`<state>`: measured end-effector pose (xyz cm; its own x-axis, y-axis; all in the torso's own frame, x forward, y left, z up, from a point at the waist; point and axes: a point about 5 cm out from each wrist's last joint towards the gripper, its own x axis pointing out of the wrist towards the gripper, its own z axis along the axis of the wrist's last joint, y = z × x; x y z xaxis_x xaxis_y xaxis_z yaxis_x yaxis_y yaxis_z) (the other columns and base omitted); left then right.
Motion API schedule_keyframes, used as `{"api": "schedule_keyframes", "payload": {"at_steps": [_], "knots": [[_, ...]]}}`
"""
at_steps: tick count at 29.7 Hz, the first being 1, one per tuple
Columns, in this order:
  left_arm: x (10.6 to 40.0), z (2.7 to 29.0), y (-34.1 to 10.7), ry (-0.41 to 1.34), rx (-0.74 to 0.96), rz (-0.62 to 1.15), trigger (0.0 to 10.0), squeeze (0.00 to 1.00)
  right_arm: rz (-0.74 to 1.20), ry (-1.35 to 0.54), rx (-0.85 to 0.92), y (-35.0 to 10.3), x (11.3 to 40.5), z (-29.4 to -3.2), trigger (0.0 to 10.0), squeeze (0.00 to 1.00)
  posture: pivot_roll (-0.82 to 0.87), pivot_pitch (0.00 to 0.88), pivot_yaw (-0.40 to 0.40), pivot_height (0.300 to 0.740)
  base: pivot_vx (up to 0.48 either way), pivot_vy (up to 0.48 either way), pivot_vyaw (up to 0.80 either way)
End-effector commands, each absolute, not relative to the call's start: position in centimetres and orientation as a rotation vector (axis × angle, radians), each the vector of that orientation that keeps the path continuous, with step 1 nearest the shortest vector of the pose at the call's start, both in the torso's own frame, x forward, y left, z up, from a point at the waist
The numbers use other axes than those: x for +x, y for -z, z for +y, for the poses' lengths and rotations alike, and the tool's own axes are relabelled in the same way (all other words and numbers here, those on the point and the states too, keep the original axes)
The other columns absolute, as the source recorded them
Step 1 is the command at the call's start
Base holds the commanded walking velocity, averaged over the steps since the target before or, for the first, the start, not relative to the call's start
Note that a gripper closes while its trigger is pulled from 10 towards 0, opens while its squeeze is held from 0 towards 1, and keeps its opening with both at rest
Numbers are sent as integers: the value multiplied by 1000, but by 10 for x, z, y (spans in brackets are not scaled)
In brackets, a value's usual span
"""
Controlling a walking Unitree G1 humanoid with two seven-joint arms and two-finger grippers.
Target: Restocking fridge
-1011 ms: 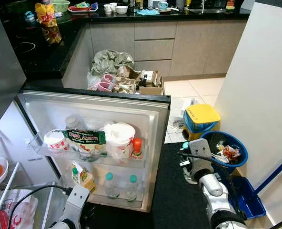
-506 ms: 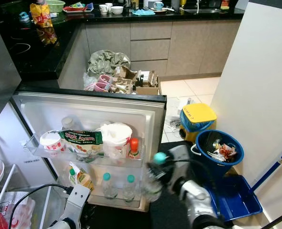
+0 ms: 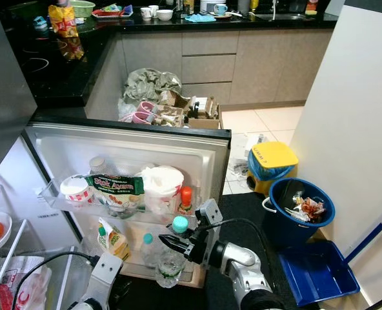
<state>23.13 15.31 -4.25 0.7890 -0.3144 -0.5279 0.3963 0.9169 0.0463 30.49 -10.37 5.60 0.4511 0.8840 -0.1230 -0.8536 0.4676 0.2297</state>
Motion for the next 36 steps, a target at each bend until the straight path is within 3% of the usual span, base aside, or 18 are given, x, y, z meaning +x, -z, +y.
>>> {"api": "schedule_keyframes", "payload": {"at_steps": [1, 5, 10, 13, 23, 29, 31, 34, 36], "knots": [[227, 162, 44, 381, 180, 548, 10000, 0, 169, -1030, -1, -61, 310, -101, 10000, 0, -41, 42, -2, 734, 0, 0, 0], [225, 164, 45, 375, 181, 547, 10000, 0, 130, -891, -138, -62, 317, -109, 10000, 0, -30, 46, -9, 734, 0, 0, 0], [224, 164, 45, 372, 181, 547, 10000, 0, 109, -828, -178, -64, 321, -114, 10000, 0, -28, 49, -9, 734, 0, 0, 0], [222, 165, 46, 373, 182, 548, 10000, 0, 58, -677, -248, -71, 329, -129, 10000, 0, -32, 54, -5, 734, 0, 0, 0], [225, 165, 44, 379, 186, 542, 10000, 0, 7, -519, -290, -76, 335, -144, 10000, 0, -38, 58, -1, 734, 0, 0, 0], [222, 162, 47, 369, 169, 560, 10000, 0, 306, -487, -189, -10, 291, -145, 10000, 0, -53, 50, -4, 734, 0, 0, 0], [222, 162, 47, 369, 169, 560, 10000, 0, 306, -487, -189, -10, 291, -145, 10000, 0, -53, 50, -4, 734, 0, 0, 0], [221, 157, 49, 372, 155, 577, 10000, 0, 527, -218, -84, 36, 245, -174, 10000, 0, -54, 47, 7, 734, 0, 0, 0], [221, 157, 49, 372, 155, 577, 10000, 0, 527, -218, -84, 36, 245, -174, 10000, 0, -54, 47, 7, 734, 0, 0, 0]]}}
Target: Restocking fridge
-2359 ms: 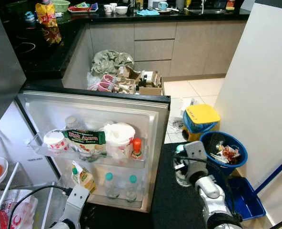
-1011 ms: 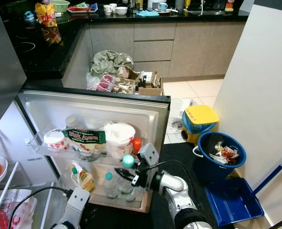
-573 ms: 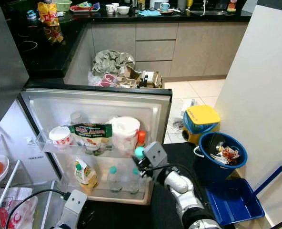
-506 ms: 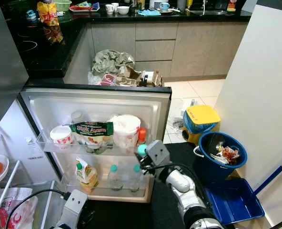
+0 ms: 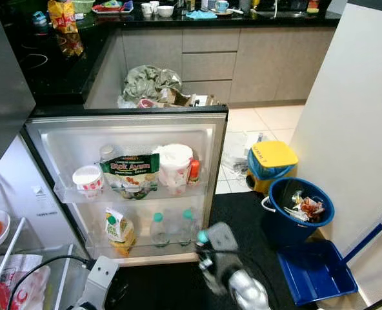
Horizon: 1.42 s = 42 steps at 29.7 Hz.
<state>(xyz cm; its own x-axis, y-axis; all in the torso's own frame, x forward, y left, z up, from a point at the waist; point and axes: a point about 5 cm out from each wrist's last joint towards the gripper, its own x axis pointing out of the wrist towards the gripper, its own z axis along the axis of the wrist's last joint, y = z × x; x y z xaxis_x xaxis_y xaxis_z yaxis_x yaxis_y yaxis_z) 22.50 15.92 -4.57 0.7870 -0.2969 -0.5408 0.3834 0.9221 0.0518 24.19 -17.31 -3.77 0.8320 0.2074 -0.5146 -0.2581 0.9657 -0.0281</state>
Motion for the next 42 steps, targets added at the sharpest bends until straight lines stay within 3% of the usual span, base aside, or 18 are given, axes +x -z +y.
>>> {"api": "schedule_keyframes", "payload": {"at_steps": [1, 4, 6, 10, 21, 34, 42], "knots": [[222, 156, 49, 374, 153, 579, 10000, 0, 560, -166, -65, 42, 236, -180, 10000, 0, -57, 45, 12, 734, 0, 0, 0], [224, 155, 49, 365, 139, 586, 10000, 0, 609, -112, -42, 53, 218, -189, 10000, 0, -75, 40, 26, 734, 0, 0, 0], [228, 155, 49, 343, 134, 614, 10000, 0, 679, -21, -22, 67, 189, -206, 10000, 0, -91, 37, 40, 734, 0, 0, 0], [233, 152, 48, 339, 139, 633, 10000, 0, 724, 55, -11, 74, 171, -219, 10000, 0, -102, 41, 49, 734, 0, 0, 0], [225, 144, 53, 408, 183, 655, 10000, 0, 729, 38, 17, 76, 164, -216, 10000, 0, -139, 28, 31, 734, 0, 0, 0], [224, 159, 55, 312, 149, 671, 10000, 0, 737, 12, -10, 79, 160, -207, 10000, 0, -130, 9, 42, 734, 0, 0, 0], [220, 155, 57, 342, 172, 666, 10000, 0, 764, -47, -40, 83, 154, -201, 10000, 0, -125, 9, 43, 734, 0, 0, 55]]}}
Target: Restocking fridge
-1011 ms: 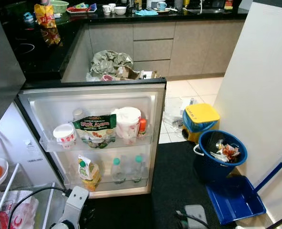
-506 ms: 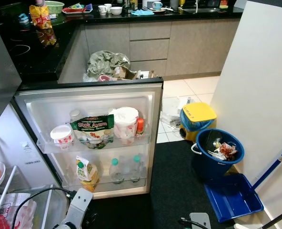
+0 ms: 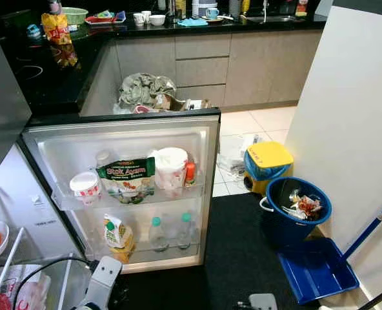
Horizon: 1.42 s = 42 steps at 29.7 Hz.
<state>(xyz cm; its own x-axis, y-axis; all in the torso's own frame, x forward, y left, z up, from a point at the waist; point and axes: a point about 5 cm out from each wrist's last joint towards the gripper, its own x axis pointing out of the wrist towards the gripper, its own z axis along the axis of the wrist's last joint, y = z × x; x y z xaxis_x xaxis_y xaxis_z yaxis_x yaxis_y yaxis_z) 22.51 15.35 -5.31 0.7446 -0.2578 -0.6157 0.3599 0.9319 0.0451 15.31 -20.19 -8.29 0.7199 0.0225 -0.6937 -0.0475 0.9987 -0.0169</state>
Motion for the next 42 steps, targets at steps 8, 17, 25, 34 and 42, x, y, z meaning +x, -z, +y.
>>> {"api": "schedule_keyframes", "payload": {"at_steps": [8, 17, 25, 34, 42], "knots": [[219, 155, 56, 341, 165, 652, 10000, 0, 775, -41, -41, 83, 155, -200, 10000, 0, -117, 12, 34, 734, 0, 0, 700], [219, 155, 56, 359, 176, 650, 10000, 0, 777, -21, -25, 83, 155, -201, 10000, 0, -118, 18, 37, 734, 0, 0, 0], [221, 151, 54, 358, 159, 637, 10000, 0, 780, 0, -25, 83, 153, -206, 10000, 0, -120, 18, 40, 734, 0, 0, 0], [225, 148, 52, 362, 161, 631, 10000, 0, 762, -1, -28, 81, 155, -208, 10000, 0, -130, 20, 44, 734, 0, -53, 0], [225, 148, 53, 356, 159, 631, 10000, 0, 761, -10, -35, 81, 156, -209, 10000, 0, -130, 21, 39, 734, 0, -480, 0]]}}
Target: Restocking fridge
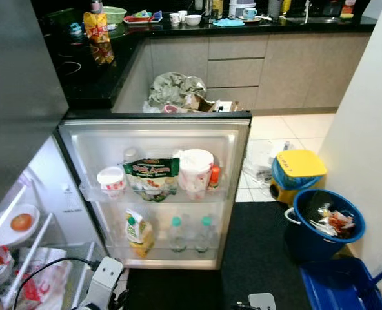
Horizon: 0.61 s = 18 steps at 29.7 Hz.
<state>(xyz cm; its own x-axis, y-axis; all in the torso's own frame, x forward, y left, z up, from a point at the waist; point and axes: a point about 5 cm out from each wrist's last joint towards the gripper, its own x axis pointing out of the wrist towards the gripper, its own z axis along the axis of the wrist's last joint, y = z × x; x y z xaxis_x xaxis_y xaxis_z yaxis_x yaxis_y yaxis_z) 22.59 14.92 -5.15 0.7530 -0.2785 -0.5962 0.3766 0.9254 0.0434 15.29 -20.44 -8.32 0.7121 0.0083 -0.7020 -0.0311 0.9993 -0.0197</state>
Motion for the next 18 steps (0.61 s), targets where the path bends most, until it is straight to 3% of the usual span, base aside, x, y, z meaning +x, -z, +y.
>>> {"api": "schedule_keyframes", "payload": {"at_steps": [1, 18], "knots": [[225, 149, 53, 329, 139, 632, 10000, 0, 764, -16, -40, 81, 157, -209, 10000, 0, -130, 23, 39, 734, 0, 0, 0], [227, 152, 51, 306, 130, 626, 10000, 0, 757, -44, -65, 77, 168, -211, 10000, 0, -117, 40, 32, 734, 0, 0, 0]]}}
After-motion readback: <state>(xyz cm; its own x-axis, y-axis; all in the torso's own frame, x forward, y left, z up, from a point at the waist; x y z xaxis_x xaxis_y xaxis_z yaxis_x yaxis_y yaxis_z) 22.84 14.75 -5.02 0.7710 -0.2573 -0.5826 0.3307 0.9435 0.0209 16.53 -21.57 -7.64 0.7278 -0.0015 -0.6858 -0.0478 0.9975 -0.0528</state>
